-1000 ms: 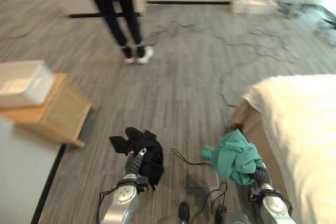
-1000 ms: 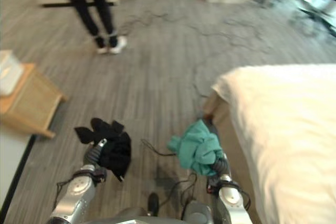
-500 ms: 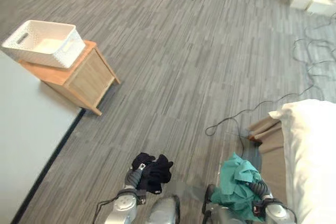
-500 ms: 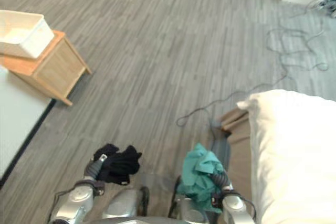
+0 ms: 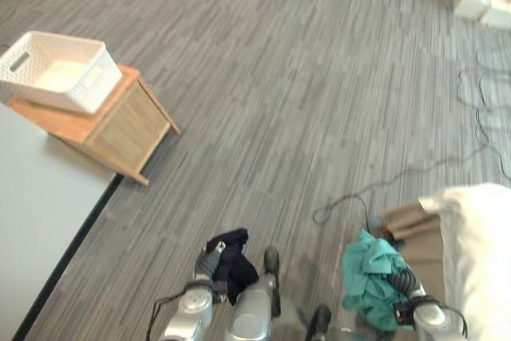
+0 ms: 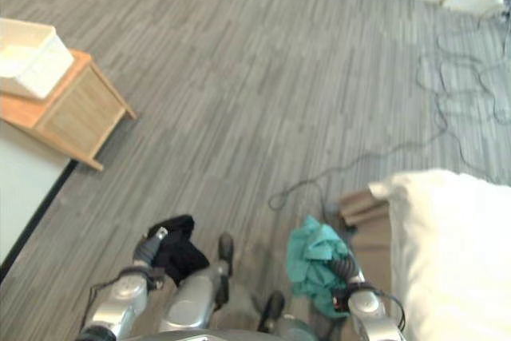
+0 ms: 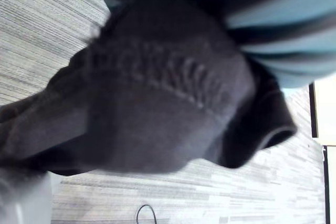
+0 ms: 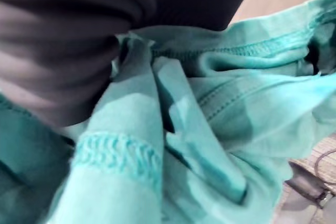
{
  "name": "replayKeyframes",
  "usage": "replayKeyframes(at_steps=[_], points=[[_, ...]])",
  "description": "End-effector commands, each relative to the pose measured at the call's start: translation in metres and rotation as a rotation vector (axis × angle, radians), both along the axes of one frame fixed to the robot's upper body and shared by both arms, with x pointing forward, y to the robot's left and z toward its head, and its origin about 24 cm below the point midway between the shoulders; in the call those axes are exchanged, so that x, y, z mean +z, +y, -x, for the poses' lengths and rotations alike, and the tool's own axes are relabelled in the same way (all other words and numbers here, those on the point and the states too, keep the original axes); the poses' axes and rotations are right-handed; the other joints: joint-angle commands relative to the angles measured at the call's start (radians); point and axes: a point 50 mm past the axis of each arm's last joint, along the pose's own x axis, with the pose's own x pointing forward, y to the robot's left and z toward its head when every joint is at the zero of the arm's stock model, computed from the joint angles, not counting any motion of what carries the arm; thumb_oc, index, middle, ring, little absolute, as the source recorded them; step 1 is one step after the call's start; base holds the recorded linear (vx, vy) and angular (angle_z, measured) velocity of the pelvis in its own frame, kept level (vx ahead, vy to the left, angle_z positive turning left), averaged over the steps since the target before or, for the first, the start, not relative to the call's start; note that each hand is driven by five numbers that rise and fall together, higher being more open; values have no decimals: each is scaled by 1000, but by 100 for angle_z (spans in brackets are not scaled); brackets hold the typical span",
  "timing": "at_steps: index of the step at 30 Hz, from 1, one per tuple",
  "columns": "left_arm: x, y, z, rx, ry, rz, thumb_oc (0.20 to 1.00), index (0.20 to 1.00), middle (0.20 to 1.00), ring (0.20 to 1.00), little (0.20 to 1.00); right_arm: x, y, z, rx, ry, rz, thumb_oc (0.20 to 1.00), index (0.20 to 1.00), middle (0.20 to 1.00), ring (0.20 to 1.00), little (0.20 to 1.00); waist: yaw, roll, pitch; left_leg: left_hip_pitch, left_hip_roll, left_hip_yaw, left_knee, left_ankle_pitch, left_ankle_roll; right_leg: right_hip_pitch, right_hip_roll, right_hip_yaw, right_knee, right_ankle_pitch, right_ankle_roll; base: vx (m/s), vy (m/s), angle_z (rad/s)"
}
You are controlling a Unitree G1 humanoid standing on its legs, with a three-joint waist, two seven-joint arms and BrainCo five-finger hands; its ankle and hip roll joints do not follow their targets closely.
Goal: Tidy up the quilt and then pick up the clothes from the bed and put them into the laundry hamper.
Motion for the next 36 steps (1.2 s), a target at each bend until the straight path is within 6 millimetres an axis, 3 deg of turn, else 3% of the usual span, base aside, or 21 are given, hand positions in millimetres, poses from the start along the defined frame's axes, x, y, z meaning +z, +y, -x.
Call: replayKeyframes(at_steps=[1,2,5,6,8,11,15,17,18,19,21,22,24,26,27,28,29,30,33,34,36], points=[[28,5,-26,-86,-161,-89,200,200,200,200,200,33,-7,-39,-6,-208,29,200,200,200,200,200,20,-11,-4,66,-82,-28,-44,-40,19,99,-43,6,334,285,140,696,321,44],[29,3,-30,-92,-164,-103,200,200,200,200,200,35,-7,-39,0,-217,34,200,200,200,200,200,-30,46,13,167,-71,-67,-85,-66,33,-35,-53,13,497,247,138,929,392,68],[30,-1,-35,-82,-177,-85,200,200,200,200,200,37,-8,-39,-11,-226,28,200,200,200,200,200,-94,87,34,234,-56,-119,-94,-93,22,-157,-48,-6,484,167,107,576,135,77],[35,-6,-39,-95,-202,-79,200,200,200,200,200,39,-6,-38,-23,-244,7,200,200,200,200,200,-143,89,47,283,-62,-167,-94,-120,4,-224,-36,4,325,135,81,390,-28,153],[38,-8,-42,-104,-221,-78,200,200,200,200,200,40,-7,-37,-29,-252,6,200,200,200,200,200,-158,83,47,298,-64,-185,-94,-139,-9,-226,-40,8,175,122,72,523,-117,123],[39,-10,-47,-140,-225,-117,200,200,200,200,200,44,-10,-35,-60,-275,11,200,200,200,200,200,-212,79,34,401,-36,-238,-94,-242,-58,-285,-96,58,-293,231,101,761,-237,88],[32,-7,-41,-120,-197,-101,200,200,200,200,200,40,-7,-28,-24,-244,20,200,200,200,200,200,-229,79,20,512,-14,-263,-62,-291,-81,-301,-105,69,-238,250,105,813,-235,91],[24,-10,-30,-112,-156,-48,200,200,200,200,200,41,-13,-30,-15,-240,38,200,200,200,200,200,-231,94,0,434,33,-257,282,-153,-135,-229,-79,69,-198,241,50,649,-283,68],[24,-10,-30,-111,-156,-49,200,200,200,200,200,41,-13,-30,-15,-240,38,200,200,200,200,200,-234,90,-3,429,29,-260,283,-151,-135,-233,-83,68,-198,243,50,456,-296,71],[27,-9,-30,-106,-166,-23,200,200,200,200,200,49,-18,-36,-10,-275,34,200,200,200,200,200,-202,73,33,241,53,-228,666,-21,-140,-127,-68,35,-233,218,-8,441,-329,40],[36,-4,-33,-107,-203,-29,200,200,200,200,200,56,-23,-42,-17,-299,41,200,200,200,200,200,-156,41,61,120,81,-169,850,-24,-106,-26,-54,17,-276,187,-47,488,-331,3],[36,-3,-33,-107,-203,-30,200,200,200,200,200,56,-22,-42,-17,-300,40,200,200,200,200,200,-157,39,59,117,79,-170,850,-22,-105,-28,-56,17,-276,188,-47,617,-196,-9],[38,4,-29,-76,-209,-36,200,200,200,200,200,59,-18,-52,41,-297,59,200,200,200,200,200,-88,20,70,-53,51,-94,809,-115,-105,75,-49,6,-316,120,-32,675,-83,-32],[34,10,-21,-53,-189,-43,200,200,200,200,200,55,-12,-52,79,-270,66,200,200,200,200,200,-50,21,44,-53,17,-38,534,-132,-71,110,-28,3,-316,79,-15,499,65,-15],[34,10,-21,-53,-189,-43,200,200,200,200,200,54,-12,-52,80,-270,66,200,200,200,200,200,-50,16,43,-50,12,-35,524,-126,-70,108,-32,3,-316,80,-14,702,76,-6],[30,13,-14,-53,-162,-51,200,200,200,200,200,51,-12,-51,90,-246,78,200,200,200,200,200,-25,25,13,-54,41,86,264,-79,-77,182,12,-26,-316,13,-10,533,42,11],[30,13,-13,-54,-160,-52,200,200,200,200,200,50,-12,-50,90,-244,77,200,200,200,200,200,-26,20,14,-43,33,76,265,-99,-86,194,7,-21,-316,1,-5,968,51,47],[31,12,-16,-60,-161,-60,200,200,200,200,200,49,-9,-52,76,-255,76,200,200,200,200,200,-16,18,-2,-37,72,245,113,-52,-90,248,40,-84,-296,-31,7,710,66,79],[28,14,-13,-50,-144,-55,200,200,200,200,200,37,0,-45,86,-206,56,200,200,200,200,200,-6,-13,-29,29,-2,231,51,-69,-16,242,16,-127,-140,14,56,678,149,109],[26,16,-12,-56,-127,-61,200,200,200,200,200,33,2,-42,79,-193,46,200,200,200,200,200,-3,-30,-19,62,-43,200,57,-104,23,181,-35,-139,111,138,139,554,160,83],[30,21,-15,-49,-144,-74,200,200,200,200,200,35,6,-46,80,-210,39,200,200,200,200,200,-21,-7,-14,138,-52,167,26,-130,47,90,-90,-131,351,220,140,557,168,84]])
